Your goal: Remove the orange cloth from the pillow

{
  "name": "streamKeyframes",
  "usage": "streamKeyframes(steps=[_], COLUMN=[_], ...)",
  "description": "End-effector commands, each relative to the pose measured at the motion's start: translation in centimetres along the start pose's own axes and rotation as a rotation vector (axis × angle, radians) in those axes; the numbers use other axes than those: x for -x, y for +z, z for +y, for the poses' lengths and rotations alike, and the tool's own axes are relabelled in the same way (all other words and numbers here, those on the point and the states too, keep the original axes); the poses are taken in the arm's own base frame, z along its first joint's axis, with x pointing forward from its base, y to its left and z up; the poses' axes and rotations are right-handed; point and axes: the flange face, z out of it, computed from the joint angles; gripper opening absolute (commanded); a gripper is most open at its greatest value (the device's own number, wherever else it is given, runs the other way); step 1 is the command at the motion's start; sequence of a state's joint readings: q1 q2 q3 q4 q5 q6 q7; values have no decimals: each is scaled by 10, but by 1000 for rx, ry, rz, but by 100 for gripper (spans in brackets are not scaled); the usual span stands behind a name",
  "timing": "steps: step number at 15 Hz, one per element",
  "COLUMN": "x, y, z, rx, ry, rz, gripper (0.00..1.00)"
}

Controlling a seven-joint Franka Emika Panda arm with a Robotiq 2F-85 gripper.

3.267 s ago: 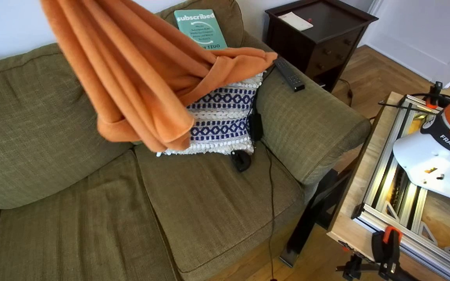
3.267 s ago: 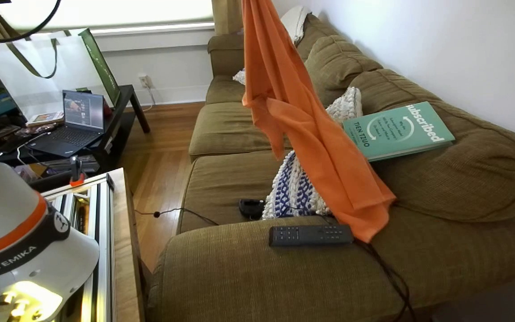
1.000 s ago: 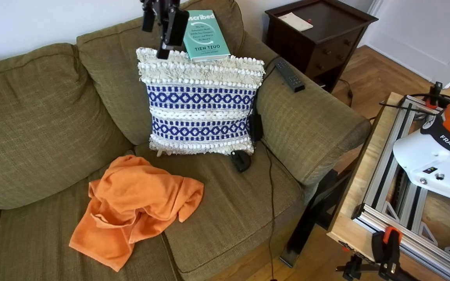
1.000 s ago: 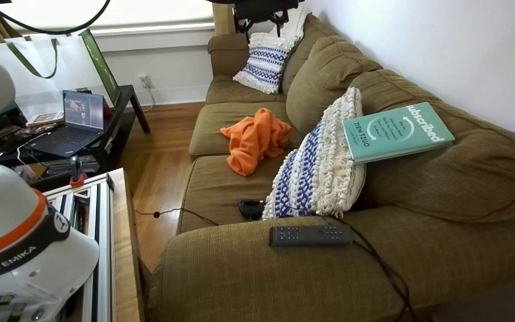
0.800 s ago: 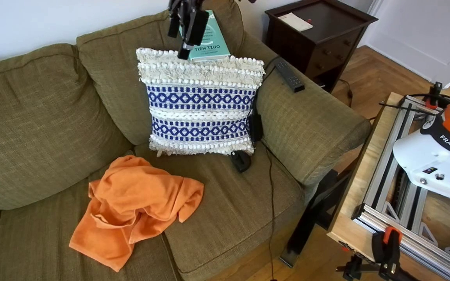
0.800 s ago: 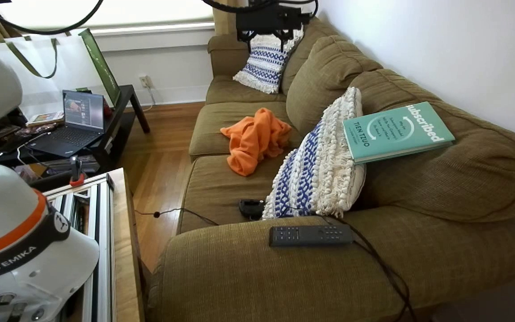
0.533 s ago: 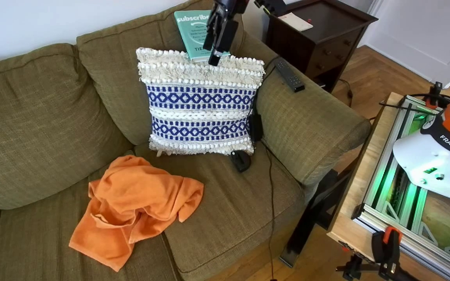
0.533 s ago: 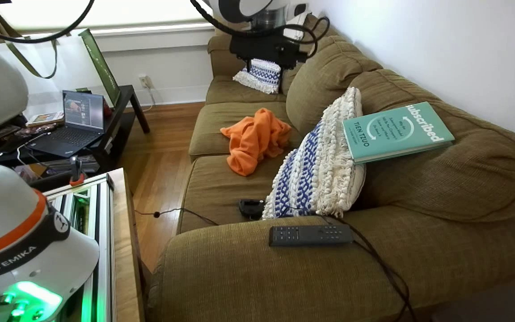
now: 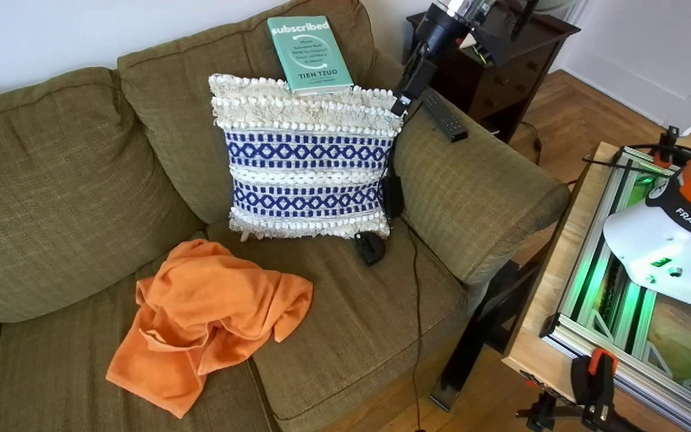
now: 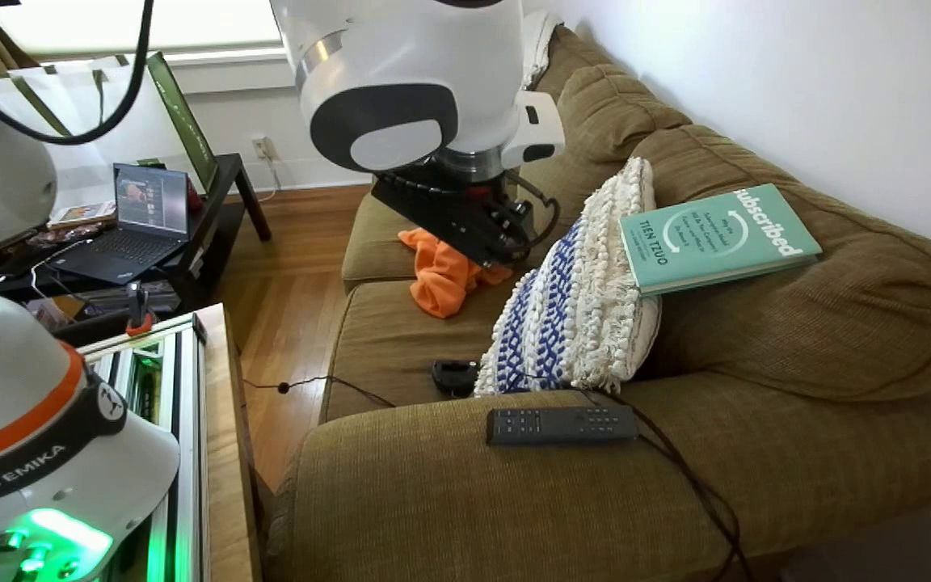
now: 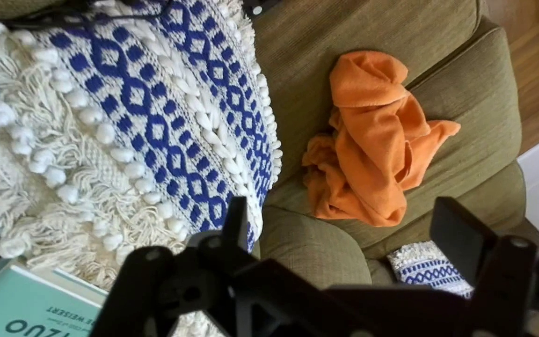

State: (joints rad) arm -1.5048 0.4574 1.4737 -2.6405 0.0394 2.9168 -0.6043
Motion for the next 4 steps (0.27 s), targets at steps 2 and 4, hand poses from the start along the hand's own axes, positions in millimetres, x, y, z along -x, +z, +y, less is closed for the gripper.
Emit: streamKeyframes(steps=[2,4], x=[3,1], y=[1,1], z=[0,-3], rx=[-6,-9], ry=[10,10], rz=[5,7], gripper=[100,100])
